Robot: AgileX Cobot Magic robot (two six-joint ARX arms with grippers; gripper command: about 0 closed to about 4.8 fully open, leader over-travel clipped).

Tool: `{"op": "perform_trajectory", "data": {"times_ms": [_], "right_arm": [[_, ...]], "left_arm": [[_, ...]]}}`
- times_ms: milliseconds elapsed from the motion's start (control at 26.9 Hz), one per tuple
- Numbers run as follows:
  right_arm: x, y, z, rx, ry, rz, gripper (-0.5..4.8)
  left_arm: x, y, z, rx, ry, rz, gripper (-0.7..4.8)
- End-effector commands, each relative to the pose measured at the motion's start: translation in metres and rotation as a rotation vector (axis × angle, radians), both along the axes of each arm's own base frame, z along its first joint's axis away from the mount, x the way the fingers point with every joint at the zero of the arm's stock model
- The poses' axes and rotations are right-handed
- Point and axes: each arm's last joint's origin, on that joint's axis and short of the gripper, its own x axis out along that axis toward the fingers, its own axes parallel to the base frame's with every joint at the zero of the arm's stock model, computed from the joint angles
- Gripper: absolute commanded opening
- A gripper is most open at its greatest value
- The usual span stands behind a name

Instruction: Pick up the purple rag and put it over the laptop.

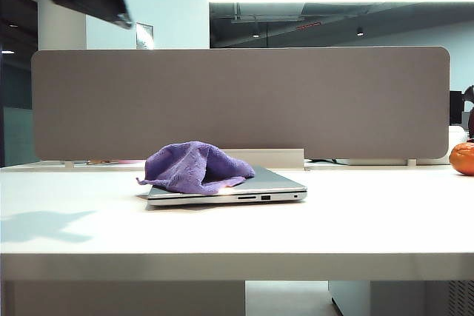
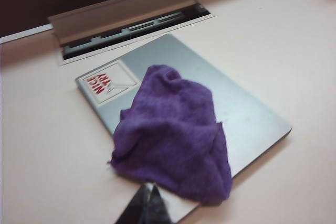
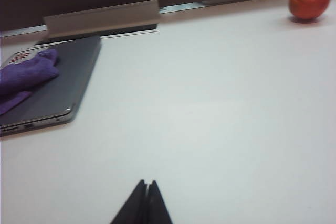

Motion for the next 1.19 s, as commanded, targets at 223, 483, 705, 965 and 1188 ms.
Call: {"op": "perform_trajectory", "data": {"times_ms": [223, 483, 705, 965, 1188], "right_arm": [[0.0, -0.001, -0.001, -0.033, -0.001, -0.031, 0.21], [-0.001, -0.001, -0.006, -0.032, 0.051, -0.024, 0.22], [-0.001, -0.001, -0.006, -0.032, 0.049, -0.025, 0.22], [-0.001, -0.001, -0.006, -0.032, 0.049, -0.025, 0.22], [-0.001, -0.001, -0.006, -0.032, 0.049, -0.025, 0.22]], "left_arm": [[-0.049, 0.025, -0.007, -0.091, -0.061, 0.032, -0.06], [-0.089, 0.047, -0.017, -0.137, -0.11, 0.063, -0.06], [-0.107, 0.057, -0.032, -0.163, -0.119, 0.067, -0.06], [-0.126, 0.066, -0.046, -0.193, -0.123, 0.073, -0.06], [-0.13, 0.068, -0.055, -0.178, -0.09, 0.064, -0.05]]}}
